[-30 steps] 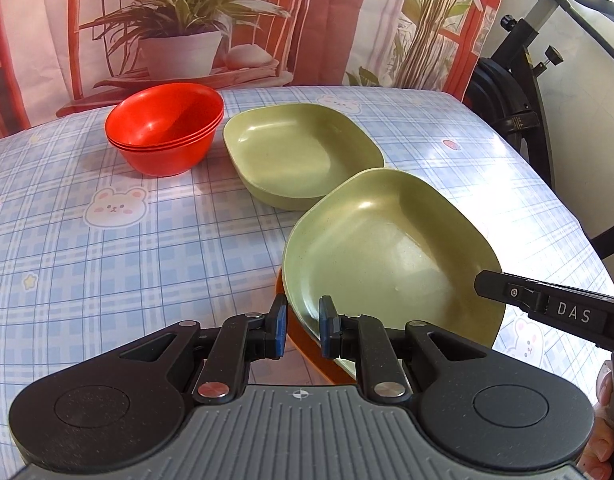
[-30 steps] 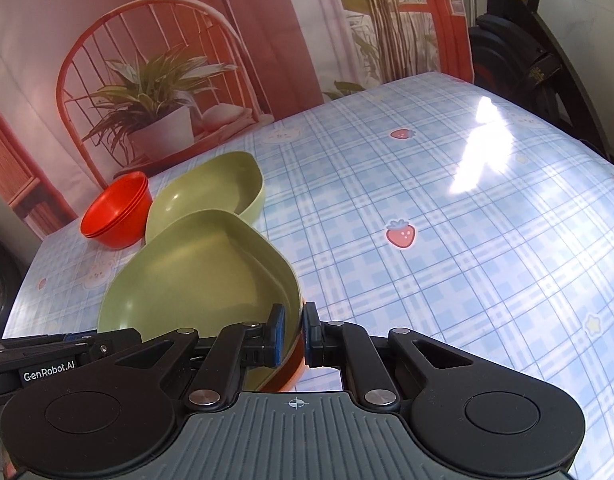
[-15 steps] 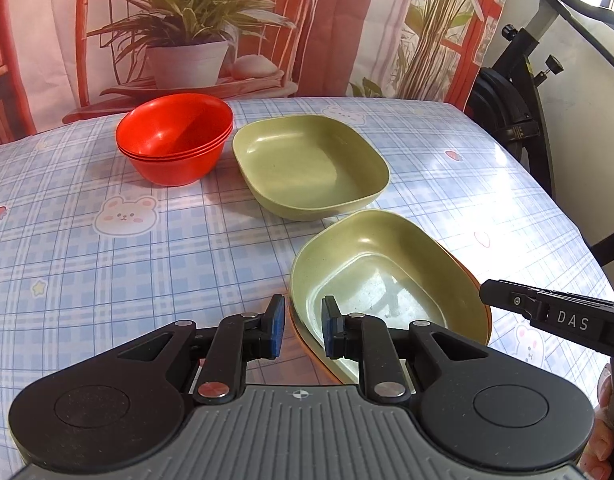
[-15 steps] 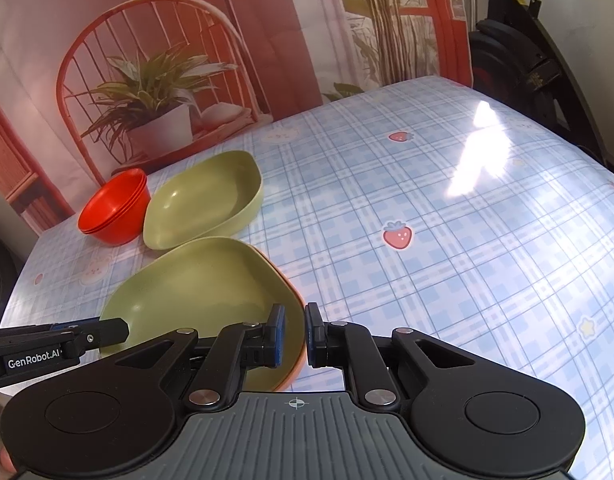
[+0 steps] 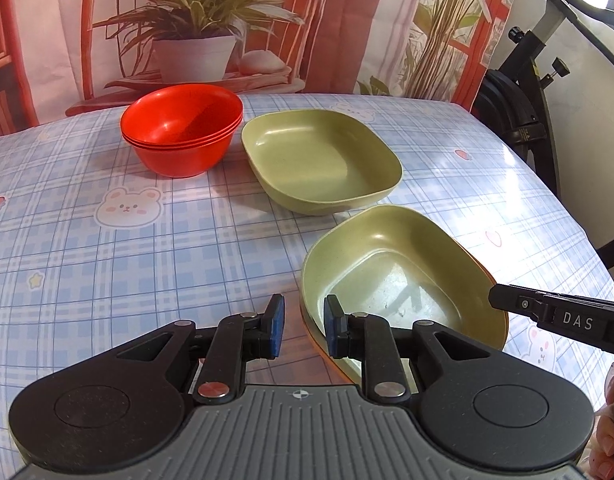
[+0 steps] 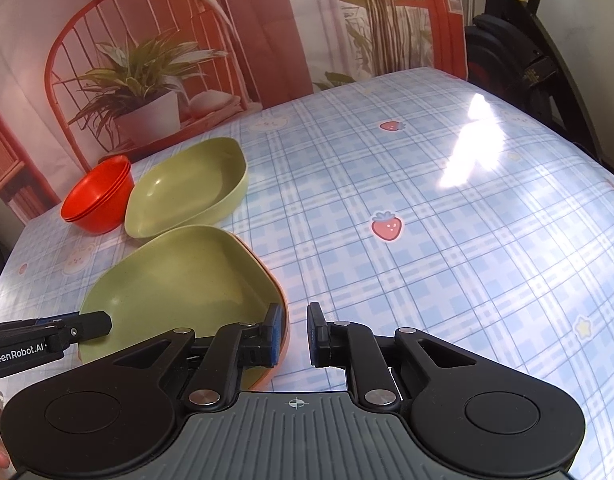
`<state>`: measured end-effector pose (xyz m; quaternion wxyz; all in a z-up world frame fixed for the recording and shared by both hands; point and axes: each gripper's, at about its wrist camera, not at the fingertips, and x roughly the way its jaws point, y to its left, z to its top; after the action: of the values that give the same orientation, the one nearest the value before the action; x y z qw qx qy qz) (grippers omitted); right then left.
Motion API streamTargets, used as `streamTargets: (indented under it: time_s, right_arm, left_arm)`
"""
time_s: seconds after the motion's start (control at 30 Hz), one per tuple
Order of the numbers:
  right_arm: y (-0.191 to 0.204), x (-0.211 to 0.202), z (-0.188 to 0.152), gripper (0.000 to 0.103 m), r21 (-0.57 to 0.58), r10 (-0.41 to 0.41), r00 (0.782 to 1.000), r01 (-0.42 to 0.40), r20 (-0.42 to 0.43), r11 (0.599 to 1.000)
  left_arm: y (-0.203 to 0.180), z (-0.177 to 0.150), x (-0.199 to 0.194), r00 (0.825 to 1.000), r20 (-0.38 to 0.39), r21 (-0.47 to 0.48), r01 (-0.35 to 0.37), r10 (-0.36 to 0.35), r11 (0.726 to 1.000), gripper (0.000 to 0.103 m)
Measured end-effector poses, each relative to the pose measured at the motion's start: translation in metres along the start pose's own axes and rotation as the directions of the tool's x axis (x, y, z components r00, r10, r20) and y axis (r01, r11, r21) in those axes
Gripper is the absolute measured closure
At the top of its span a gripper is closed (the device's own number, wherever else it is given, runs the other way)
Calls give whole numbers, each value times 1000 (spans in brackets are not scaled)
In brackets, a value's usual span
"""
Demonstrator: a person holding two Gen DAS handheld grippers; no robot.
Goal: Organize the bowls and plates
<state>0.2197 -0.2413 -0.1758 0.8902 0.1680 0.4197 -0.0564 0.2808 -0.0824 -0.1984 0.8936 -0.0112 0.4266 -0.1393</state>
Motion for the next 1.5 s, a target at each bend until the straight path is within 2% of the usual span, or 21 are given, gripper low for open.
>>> streamTargets:
  time_s: [0.3, 0.47, 0.73, 0.83, 1.03, 1.13, 1.3, 1.5]
  right_arm:
    - [3, 6, -2, 85, -25, -8, 1000, 7, -14, 1000]
    - [-2, 7, -2, 84, -5, -14, 1000, 13, -10, 1000]
    - [-1, 4, 0, 84, -19, -14, 1000, 14, 6, 1000]
    - [-1, 1, 4, 84, -1, 17, 1000, -17, 5, 1000]
    - [5, -5, 31, 84, -31, 56, 997, -54, 57, 998]
    - [10, 1, 51, 84, -62, 73, 994, -68, 81, 996]
    - [22, 18, 80, 84, -120, 91, 991, -79, 94, 990]
    - [35, 52, 103, 84, -153, 114, 992, -104, 58, 983]
  left_arm:
    - [1, -4, 4, 1000, 0, -3, 10, -10, 1000, 78]
    - [3, -4, 9, 1000, -12, -2, 1, -1, 1000, 67]
    - [2, -5, 13, 1000, -29, 1, -6, 6, 1000, 68]
    - [5, 1, 6, 1000, -15, -6, 8, -8, 1000, 68]
    - [18, 29, -12, 997, 71, -45, 33, -30, 998, 68]
    - [23, 47, -7, 996, 87, -69, 33, -27, 997, 68]
    - [24, 68, 11, 996, 85, -70, -2, 8, 998, 68]
    - [27, 80, 41, 999, 44, -89, -7, 11, 996, 68]
